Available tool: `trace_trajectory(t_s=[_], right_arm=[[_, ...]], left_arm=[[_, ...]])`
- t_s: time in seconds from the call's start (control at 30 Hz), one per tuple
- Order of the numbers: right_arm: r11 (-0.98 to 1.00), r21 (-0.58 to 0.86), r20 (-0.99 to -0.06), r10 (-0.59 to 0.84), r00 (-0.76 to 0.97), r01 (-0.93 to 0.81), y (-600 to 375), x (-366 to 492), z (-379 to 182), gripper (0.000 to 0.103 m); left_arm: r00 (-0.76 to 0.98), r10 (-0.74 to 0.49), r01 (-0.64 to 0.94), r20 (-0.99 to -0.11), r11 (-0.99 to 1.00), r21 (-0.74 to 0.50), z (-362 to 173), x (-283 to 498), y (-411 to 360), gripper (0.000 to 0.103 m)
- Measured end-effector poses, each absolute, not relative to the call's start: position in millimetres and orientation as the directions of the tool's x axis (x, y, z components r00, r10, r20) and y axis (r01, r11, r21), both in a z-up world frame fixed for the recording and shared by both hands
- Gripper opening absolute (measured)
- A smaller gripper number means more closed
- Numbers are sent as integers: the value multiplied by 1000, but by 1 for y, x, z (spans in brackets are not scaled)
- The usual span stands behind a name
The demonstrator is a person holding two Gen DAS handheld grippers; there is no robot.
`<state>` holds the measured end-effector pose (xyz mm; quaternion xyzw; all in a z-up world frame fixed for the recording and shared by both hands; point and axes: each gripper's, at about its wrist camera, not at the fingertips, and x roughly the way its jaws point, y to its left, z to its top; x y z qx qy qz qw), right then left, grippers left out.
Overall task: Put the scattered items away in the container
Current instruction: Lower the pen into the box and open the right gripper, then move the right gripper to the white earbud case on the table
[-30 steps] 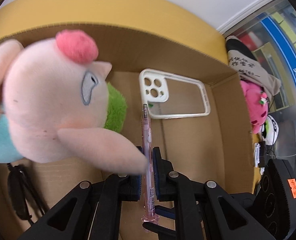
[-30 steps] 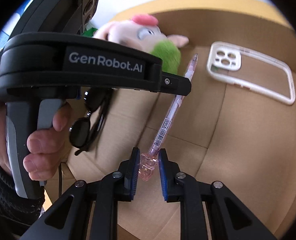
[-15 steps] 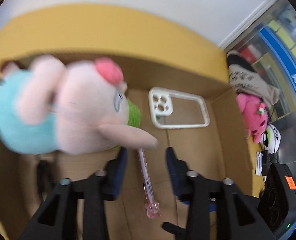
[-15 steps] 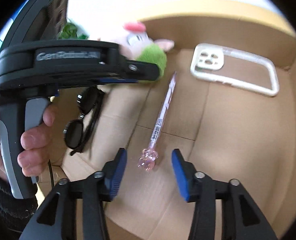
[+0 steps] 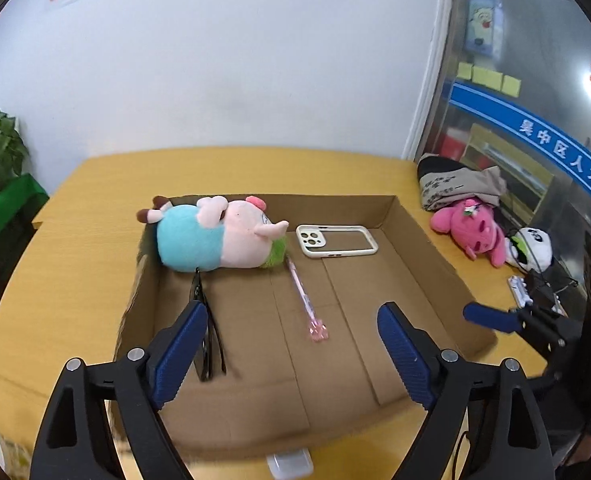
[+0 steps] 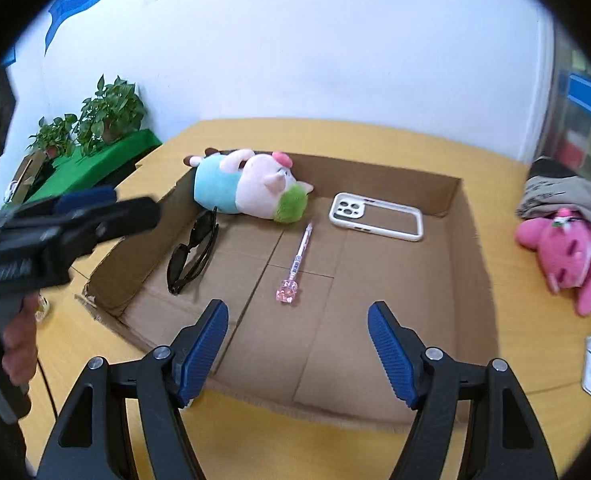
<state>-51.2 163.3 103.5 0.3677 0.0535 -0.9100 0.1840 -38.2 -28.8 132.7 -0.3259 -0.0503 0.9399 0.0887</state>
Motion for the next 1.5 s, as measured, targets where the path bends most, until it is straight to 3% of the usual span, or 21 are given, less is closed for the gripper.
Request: trace_trajectory(t_s=[0.37, 0.9, 1.1, 1.17, 1.3, 1.5], right_arm=[[-927, 25, -674, -293, -678, 375, 166, -12, 114, 72], [-907, 104, -713, -354, -605, 409, 181, 16, 80, 72], [-880, 161, -753, -402, -521, 446, 183, 28, 54, 72], [-871, 178, -764, -416, -494, 458, 183, 32, 46, 72], [-856, 210, -776, -440, -452, 472, 182, 35, 36, 72], [-836, 259, -782, -476, -403, 485, 179, 33, 28, 72]], left_arm=[[-800, 188, -133, -570, -982, -138, 130, 23, -20, 91], [-591, 233, -92, -773, -971, -222, 13, 26, -11, 89], [-511, 250, -87, -823, -967, -241, -16, 12, -2, 62], [-482, 251, -82, -840, -967, -241, -25, 8, -2, 39], [-469, 256, -116, -845, -967, -229, -28, 10, 1, 36], [-452, 274, -161, -849, -961, -224, -30, 15, -3, 18]])
